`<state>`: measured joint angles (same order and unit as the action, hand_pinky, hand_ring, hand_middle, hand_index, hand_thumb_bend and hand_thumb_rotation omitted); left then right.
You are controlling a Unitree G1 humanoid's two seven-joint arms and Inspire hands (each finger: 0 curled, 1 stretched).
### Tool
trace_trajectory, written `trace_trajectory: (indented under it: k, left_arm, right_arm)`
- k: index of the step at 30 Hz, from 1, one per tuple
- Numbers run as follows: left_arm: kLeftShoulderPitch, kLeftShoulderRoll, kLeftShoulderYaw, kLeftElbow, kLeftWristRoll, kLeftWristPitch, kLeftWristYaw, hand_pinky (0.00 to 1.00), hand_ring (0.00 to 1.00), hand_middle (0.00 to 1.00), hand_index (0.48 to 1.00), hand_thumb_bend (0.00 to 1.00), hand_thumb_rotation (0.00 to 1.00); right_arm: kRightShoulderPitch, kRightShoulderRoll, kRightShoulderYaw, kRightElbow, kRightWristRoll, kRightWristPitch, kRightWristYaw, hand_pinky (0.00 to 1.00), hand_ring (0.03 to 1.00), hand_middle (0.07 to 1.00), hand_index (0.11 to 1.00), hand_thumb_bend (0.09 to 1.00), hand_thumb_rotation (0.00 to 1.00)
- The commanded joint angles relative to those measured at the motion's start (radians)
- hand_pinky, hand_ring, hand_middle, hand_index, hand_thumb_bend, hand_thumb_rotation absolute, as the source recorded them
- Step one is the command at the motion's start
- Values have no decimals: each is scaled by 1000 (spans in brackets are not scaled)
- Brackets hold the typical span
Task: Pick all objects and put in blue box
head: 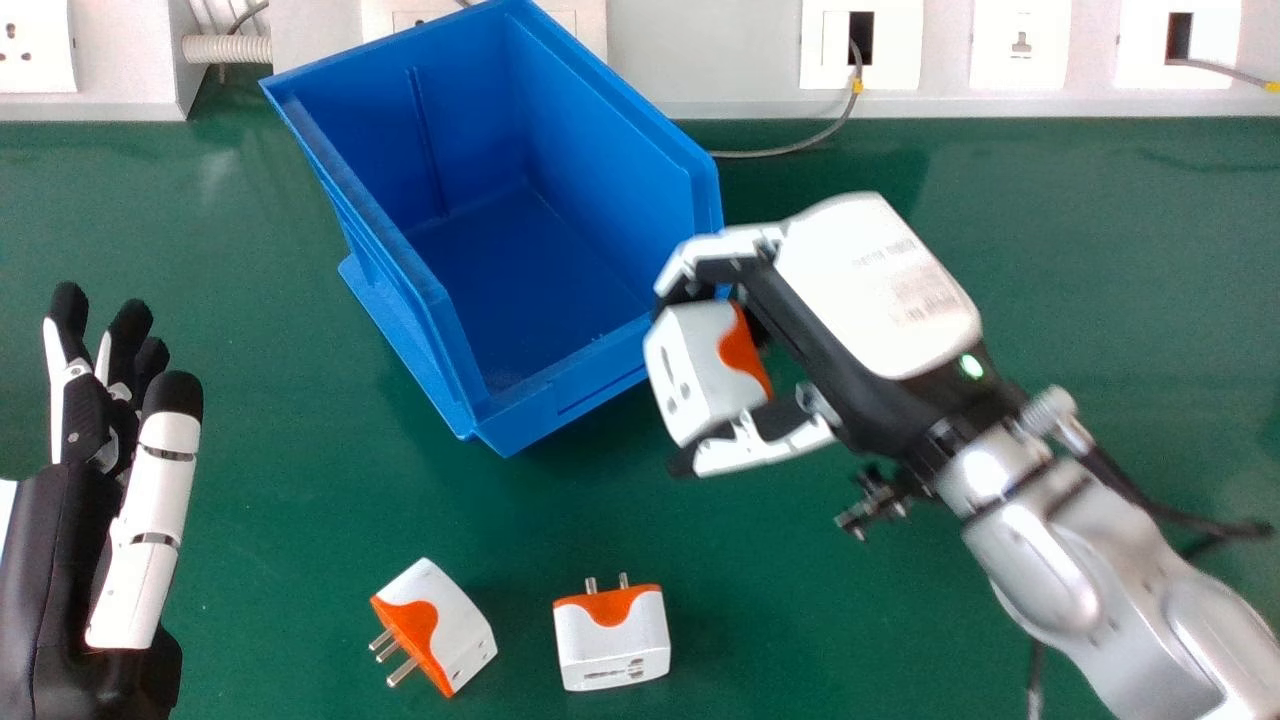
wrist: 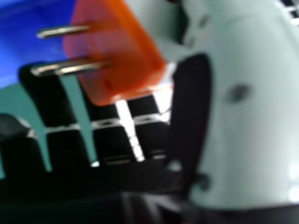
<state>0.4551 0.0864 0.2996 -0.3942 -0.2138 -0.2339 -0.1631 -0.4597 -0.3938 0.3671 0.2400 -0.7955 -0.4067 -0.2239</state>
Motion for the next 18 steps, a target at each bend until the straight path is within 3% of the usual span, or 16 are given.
trace_trajectory:
  k: [1, 6, 10, 18]
  left_arm:
    - [7, -1, 2, -14, 10, -24, 6, 1000, 1000, 1000, 993, 323, 745]
    - [16, -4, 0, -14, 1, -32, -2, 1000, 1000, 1000, 994, 330, 761]
    - [22, -4, 0, -14, 4, -37, -6, 1000, 1000, 1000, 994, 339, 760]
    - [44, -6, -5, -29, 9, -39, -5, 1000, 1000, 1000, 993, 347, 759]
  right_arm:
    - [-95, 36, 13, 43, -9, -19, -28, 56, 91, 148, 470, 482, 147]
    - [-241, 107, 40, 161, 0, -1, 11, 58, 95, 153, 470, 482, 148]
    - [-353, 155, 55, 236, -11, 47, 42, 65, 103, 164, 470, 479, 150]
    - [-617, 266, 98, 602, -27, 55, -62, 104, 156, 235, 472, 485, 138]
